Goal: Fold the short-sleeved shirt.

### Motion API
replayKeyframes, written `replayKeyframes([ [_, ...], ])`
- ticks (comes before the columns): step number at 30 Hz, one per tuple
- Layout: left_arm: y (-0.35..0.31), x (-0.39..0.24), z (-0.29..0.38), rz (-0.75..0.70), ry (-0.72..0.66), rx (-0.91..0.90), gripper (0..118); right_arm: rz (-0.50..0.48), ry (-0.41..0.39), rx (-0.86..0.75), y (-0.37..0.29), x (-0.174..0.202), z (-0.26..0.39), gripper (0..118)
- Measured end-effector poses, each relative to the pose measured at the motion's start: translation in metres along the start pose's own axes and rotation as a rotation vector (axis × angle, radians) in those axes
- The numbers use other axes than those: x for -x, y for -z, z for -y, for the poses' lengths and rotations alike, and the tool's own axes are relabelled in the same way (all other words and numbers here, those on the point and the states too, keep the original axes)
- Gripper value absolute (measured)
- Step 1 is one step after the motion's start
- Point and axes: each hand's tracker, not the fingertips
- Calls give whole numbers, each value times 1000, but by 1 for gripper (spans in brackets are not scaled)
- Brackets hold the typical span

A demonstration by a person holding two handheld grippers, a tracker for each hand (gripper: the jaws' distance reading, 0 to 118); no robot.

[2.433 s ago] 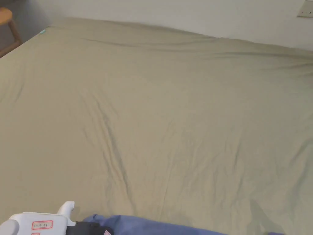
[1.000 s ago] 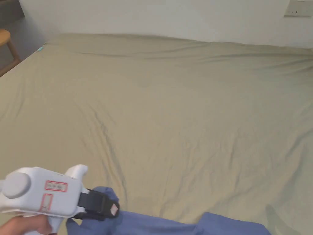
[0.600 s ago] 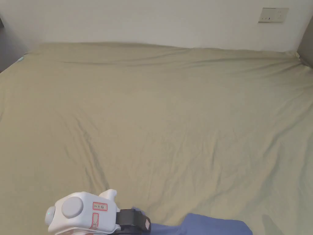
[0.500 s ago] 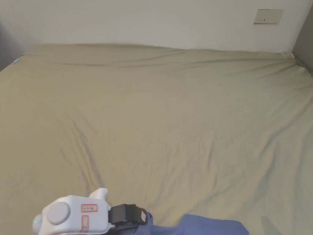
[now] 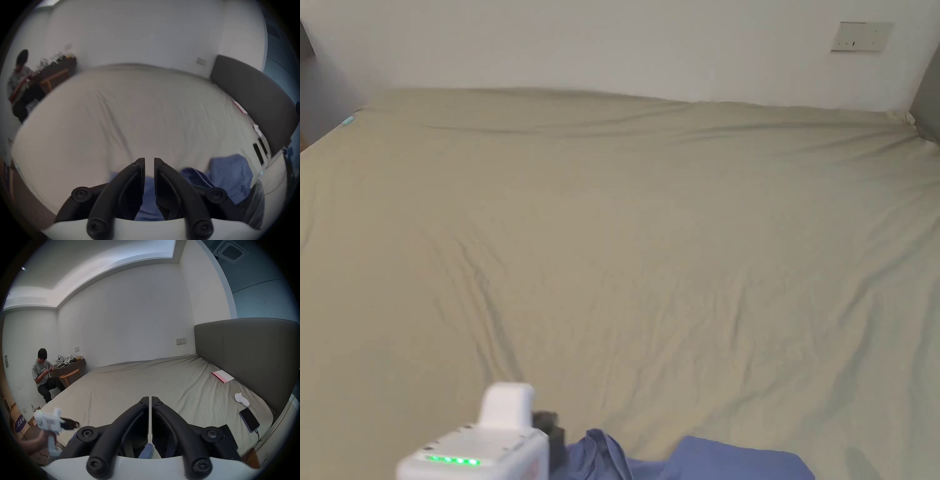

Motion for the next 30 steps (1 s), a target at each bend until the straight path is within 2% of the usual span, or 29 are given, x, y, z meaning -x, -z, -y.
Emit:
replayKeyframes([
  [1,14,-10,12,59,-37,37,13,4,-3,2,0,1,0,5],
  [3,34,-29,31,45,-19,111,13,5,3,4,-2,0,0,5],
  [5,34,-54,51,28,54,70,13,8,13,1,-6,-2,-1,5],
  [7,20,-71,65,101,74,26,13,17,11,-3,-11,-3,-2,5],
  [9,18,-79,75,185,77,68,13,26,9,-6,-13,-5,-2,5],
  [11,19,-77,81,170,98,78,13,30,17,-4,-13,-7,-1,5],
  [12,18,-70,79,174,94,80,13,32,21,-3,-13,-8,-1,5],
  [15,9,-41,56,285,-40,99,14,31,22,-5,-15,-7,-2,5],
  [16,-1,-29,46,281,-50,52,38,30,18,-7,-16,-7,-2,5],
  [18,-21,-4,22,250,-43,-26,112,29,10,-9,-16,-6,-3,5],
  [19,-32,12,8,252,-35,-57,116,28,7,-11,-16,-6,-3,5],
  [21,-49,48,-15,282,-68,-101,116,24,8,-14,-15,-5,-4,5],
  [22,-53,67,-24,307,-103,-74,116,20,11,-17,-14,-5,-5,5],
  [23,-58,89,-31,324,-160,-119,116,15,14,-20,-13,-4,-6,5],
  [29,-25,203,-13,494,-466,164,116,-11,-9,-42,-13,3,-13,5],
  [30,-21,204,-10,512,-505,194,116,-13,-19,-47,-14,4,-15,5],
])
